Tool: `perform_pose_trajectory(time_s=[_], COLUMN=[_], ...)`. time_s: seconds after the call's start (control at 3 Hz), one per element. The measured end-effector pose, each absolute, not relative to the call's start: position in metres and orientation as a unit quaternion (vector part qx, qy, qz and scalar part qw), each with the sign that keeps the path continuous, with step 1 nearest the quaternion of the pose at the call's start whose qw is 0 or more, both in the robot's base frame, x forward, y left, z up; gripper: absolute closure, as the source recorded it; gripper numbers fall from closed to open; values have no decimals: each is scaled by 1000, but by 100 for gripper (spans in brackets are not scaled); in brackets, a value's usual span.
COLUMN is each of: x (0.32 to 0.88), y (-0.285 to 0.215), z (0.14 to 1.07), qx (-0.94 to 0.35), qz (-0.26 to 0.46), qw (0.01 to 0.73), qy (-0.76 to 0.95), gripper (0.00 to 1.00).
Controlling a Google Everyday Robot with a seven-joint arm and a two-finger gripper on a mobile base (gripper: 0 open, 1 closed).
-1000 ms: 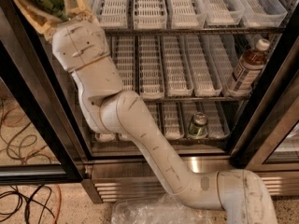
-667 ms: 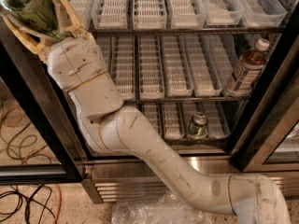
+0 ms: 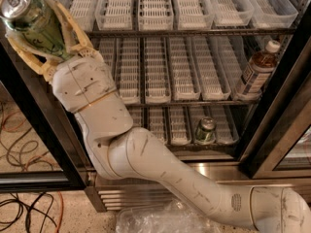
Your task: Pick green can from top shelf of fridge
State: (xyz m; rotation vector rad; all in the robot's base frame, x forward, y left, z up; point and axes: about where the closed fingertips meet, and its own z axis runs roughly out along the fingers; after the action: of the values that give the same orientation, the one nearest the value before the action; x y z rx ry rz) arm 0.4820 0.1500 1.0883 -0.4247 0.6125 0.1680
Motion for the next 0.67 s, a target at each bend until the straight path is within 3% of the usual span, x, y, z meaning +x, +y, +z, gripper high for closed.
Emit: perform_pose_trajectory(time_s=[0.67], x=[454], y=[134], z=[1077], qx=[-250], qz=[132], qw=[906], qy=[314], gripper=[100])
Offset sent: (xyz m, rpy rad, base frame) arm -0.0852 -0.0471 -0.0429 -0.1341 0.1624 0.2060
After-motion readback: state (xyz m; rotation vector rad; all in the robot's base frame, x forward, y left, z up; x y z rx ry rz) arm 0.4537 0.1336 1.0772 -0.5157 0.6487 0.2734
